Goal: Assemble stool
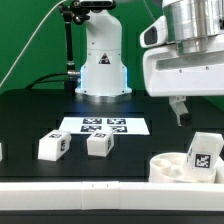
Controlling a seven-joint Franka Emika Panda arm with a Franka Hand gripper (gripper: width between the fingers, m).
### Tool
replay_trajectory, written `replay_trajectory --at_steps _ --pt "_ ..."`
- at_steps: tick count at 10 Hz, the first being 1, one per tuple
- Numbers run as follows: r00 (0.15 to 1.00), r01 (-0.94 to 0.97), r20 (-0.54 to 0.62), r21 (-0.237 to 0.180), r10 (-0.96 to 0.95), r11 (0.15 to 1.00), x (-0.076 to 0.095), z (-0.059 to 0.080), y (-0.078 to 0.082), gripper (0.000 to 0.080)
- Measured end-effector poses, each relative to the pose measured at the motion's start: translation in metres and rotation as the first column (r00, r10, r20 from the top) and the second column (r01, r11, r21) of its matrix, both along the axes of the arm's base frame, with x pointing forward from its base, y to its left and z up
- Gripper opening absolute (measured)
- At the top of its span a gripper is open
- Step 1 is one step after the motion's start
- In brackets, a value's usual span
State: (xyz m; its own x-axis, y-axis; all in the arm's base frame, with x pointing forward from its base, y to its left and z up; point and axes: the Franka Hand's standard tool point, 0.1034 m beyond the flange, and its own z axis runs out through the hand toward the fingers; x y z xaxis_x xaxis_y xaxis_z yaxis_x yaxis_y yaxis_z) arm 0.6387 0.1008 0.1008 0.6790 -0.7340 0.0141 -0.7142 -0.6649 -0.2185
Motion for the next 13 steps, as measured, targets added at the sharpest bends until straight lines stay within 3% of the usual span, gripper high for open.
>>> replay_trajectory --at_steps 1,5,6,8,9,13 --pt "0.991 -0.134 0.010 -0.020 0.135 0.991 -0.001 -0.002 -0.003 0.0649" --pt "0.926 -0.374 0.026 -0.084 0.378 0.923 -0.002 -0.003 -0.005 0.0649" --pt "0.855 -0.511 0.023 -0.135 0.519 0.849 -0.003 -0.004 -0.001 0.0649" --pt "0.697 -0.705 0.007 -0.177 0.717 0.687 -0.006 -0.010 0.008 0.0649" --pt "0.661 -0.737 0.000 -0.185 0.750 0.650 -0.007 -0.011 0.016 0.0649" --pt "0.453 -0.871 -0.030 -0.226 0.891 0.436 -0.005 -0.010 0.011 0.0649"
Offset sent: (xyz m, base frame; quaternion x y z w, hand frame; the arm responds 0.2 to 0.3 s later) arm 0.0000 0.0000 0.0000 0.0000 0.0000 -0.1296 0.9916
